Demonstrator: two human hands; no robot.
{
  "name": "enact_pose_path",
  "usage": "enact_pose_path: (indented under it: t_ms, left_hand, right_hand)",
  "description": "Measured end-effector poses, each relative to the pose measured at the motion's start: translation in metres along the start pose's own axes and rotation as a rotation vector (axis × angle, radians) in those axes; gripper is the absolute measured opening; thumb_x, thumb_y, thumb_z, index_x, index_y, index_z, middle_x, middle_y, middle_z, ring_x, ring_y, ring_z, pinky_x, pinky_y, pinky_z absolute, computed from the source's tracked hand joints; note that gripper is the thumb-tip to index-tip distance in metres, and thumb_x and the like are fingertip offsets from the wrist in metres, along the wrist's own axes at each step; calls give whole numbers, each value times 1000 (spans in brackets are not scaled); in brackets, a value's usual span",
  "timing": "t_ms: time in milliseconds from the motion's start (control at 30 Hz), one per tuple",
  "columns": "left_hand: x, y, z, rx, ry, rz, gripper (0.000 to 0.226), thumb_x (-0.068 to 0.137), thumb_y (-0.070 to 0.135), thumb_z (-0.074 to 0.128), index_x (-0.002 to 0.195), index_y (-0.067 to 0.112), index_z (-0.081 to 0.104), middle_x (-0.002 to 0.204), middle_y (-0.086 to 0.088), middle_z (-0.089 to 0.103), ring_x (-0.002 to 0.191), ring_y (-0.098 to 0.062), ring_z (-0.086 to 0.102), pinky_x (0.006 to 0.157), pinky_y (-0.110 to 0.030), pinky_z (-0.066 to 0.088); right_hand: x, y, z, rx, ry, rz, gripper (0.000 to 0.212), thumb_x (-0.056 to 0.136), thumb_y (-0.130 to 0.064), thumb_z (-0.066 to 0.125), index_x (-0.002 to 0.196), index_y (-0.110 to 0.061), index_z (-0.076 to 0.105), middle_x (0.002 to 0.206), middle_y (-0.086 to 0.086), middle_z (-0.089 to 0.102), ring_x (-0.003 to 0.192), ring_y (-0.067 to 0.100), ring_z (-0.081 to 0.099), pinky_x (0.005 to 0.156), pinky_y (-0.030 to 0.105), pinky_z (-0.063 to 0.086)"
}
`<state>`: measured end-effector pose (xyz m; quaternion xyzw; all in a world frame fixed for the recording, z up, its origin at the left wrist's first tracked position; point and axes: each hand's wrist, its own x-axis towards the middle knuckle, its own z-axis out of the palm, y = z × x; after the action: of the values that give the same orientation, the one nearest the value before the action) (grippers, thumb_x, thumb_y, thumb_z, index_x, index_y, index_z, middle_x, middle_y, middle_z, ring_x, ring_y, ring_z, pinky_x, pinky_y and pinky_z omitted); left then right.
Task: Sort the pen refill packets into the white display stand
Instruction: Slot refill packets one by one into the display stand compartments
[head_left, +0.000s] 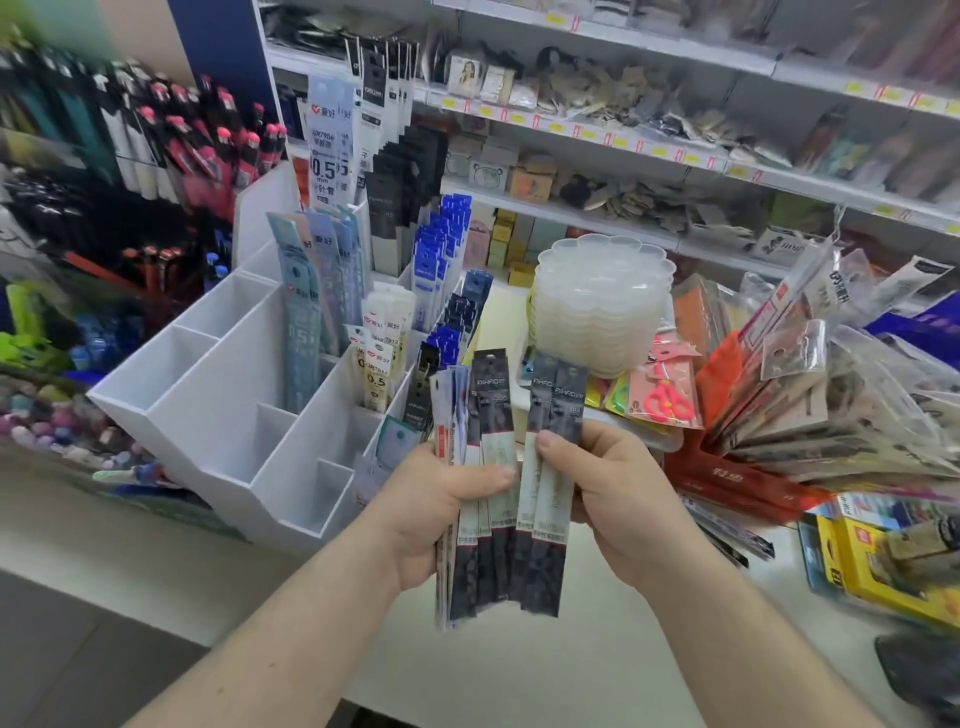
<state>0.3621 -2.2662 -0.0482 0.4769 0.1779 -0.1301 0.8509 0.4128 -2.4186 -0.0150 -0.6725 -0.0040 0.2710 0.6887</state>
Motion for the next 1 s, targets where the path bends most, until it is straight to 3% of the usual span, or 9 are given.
enact_pose_path:
  t_ms: [167, 233, 300, 433, 567, 667, 733, 867, 1000]
  left_hand:
    - [-3, 2, 1, 85, 56, 45, 40, 70, 10, 73, 110, 6, 70, 104, -19, 74, 96, -35, 73, 83, -46, 58]
    - [-4, 2, 0, 87, 66, 52, 42, 70, 12, 73, 111, 8, 70, 105, -18, 74, 95, -33, 73, 81, -43, 58]
    - [-6, 1, 1, 73, 35, 34, 44, 73, 12, 70, 116, 5, 68, 105, -19, 74, 91, -31, 74, 76, -39, 60]
    - [-12, 2, -2, 19, 13, -27, 30, 87, -3, 60, 115, 2, 69, 104, -24, 73, 86, -33, 73, 71, -42, 62]
    - [-13, 6, -9, -31, 125, -52, 30, 87, -4, 53, 113, -5, 68, 111, -34, 67, 93, -40, 70, 85, -54, 58]
    - [-14, 5, -9, -30, 126, -16, 32, 88, -3, 54, 117, -2, 68, 112, -30, 69, 102, -43, 69, 92, -59, 53]
    - [-15, 4, -7, -12, 124, 22, 30, 90, -3, 56, 117, -1, 68, 109, -26, 71, 100, -42, 70, 87, -54, 57]
    - [-17, 2, -5, 1, 112, 89, 33, 81, 4, 68, 113, 0, 69, 107, -23, 73, 97, -38, 72, 81, -47, 60]
    - [-19, 1, -4, 78, 106, 138, 38, 75, 3, 72, 113, -1, 68, 105, -24, 73, 96, -39, 72, 82, -47, 59]
  right_hand:
    - [2, 4, 4, -21, 28, -48, 9, 95, -9, 62, 99, -13, 70, 85, 1, 76, 71, 20, 69, 58, 29, 52]
    - [3, 5, 7, -50, 21, -72, 8, 93, -7, 66, 96, -13, 70, 81, 2, 73, 66, 21, 62, 54, 25, 45]
    - [3, 7, 10, -33, 19, -76, 10, 90, 0, 67, 96, -8, 69, 79, 3, 72, 62, 15, 64, 48, 20, 46]
    - [5, 9, 10, -2, 69, -101, 16, 88, 6, 66, 91, -10, 70, 87, 8, 75, 74, 24, 71, 61, 38, 59]
    - [6, 11, 5, 51, 91, -80, 10, 89, 1, 67, 95, -7, 69, 90, 13, 73, 78, 33, 66, 71, 46, 48]
    - [5, 13, 9, 76, 55, -61, 7, 83, -5, 74, 86, -11, 73, 91, 17, 70, 80, 35, 57, 77, 48, 39]
    - [3, 15, 13, 67, 33, -61, 14, 77, -11, 77, 89, -7, 72, 91, 21, 64, 76, 32, 51, 73, 45, 39]
    - [2, 16, 12, 22, 44, -86, 6, 88, 1, 68, 94, 0, 66, 78, 17, 56, 48, 14, 38, 43, 23, 30]
    - [0, 16, 13, 19, 42, -96, 4, 89, 0, 67, 92, 0, 65, 72, 15, 57, 45, 13, 41, 42, 22, 32]
